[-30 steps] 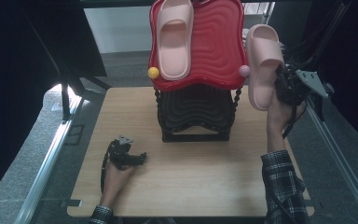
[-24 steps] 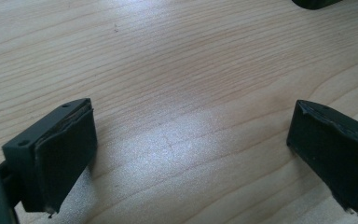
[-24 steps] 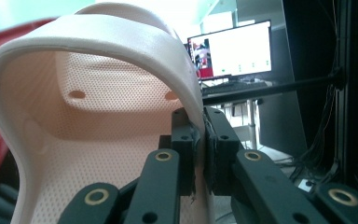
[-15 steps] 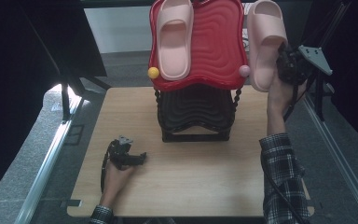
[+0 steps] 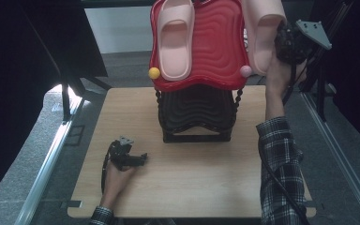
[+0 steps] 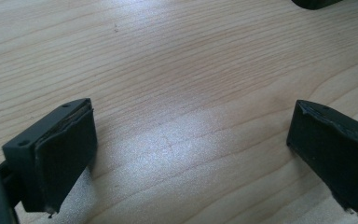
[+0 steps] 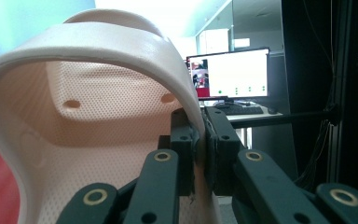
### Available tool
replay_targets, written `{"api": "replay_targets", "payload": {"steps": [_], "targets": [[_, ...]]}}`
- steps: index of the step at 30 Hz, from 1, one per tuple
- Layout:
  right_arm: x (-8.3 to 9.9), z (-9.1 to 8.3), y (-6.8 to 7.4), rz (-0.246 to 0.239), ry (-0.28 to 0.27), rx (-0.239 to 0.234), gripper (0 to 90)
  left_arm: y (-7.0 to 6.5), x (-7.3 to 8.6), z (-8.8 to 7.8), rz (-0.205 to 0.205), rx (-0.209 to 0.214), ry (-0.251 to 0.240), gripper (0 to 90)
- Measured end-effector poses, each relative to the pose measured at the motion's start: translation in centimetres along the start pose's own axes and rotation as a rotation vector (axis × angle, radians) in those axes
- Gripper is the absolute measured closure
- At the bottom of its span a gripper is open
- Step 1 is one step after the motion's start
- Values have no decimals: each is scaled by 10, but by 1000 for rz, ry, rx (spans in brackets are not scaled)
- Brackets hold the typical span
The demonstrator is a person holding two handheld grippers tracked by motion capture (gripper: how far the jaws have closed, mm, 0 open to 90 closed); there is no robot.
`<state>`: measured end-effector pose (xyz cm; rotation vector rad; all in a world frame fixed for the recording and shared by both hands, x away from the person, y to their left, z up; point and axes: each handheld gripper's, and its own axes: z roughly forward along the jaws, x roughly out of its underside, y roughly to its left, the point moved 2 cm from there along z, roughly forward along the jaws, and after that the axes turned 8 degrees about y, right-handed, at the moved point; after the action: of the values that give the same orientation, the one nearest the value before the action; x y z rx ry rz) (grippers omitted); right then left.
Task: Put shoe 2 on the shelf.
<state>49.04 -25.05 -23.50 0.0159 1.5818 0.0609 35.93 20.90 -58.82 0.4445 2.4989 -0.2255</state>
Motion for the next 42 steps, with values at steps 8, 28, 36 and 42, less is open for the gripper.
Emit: {"api": "replay_targets", "payload": {"steps": [8, 28, 36, 42], "targets": [[-19, 5, 17, -8, 10, -1, 831, 0, 0, 0, 6, 0, 2, 16], [-24, 18, 53, -101, 127, -117, 633, 0, 0, -1, 12, 2, -1, 27], [-22, 2, 35, -81, 100, -162, 608, -1, 1, -1, 9, 1, -1, 29], [-15, -14, 4, -43, 74, -180, 676, -1, 1, 0, 3, 3, -6, 29]]}}
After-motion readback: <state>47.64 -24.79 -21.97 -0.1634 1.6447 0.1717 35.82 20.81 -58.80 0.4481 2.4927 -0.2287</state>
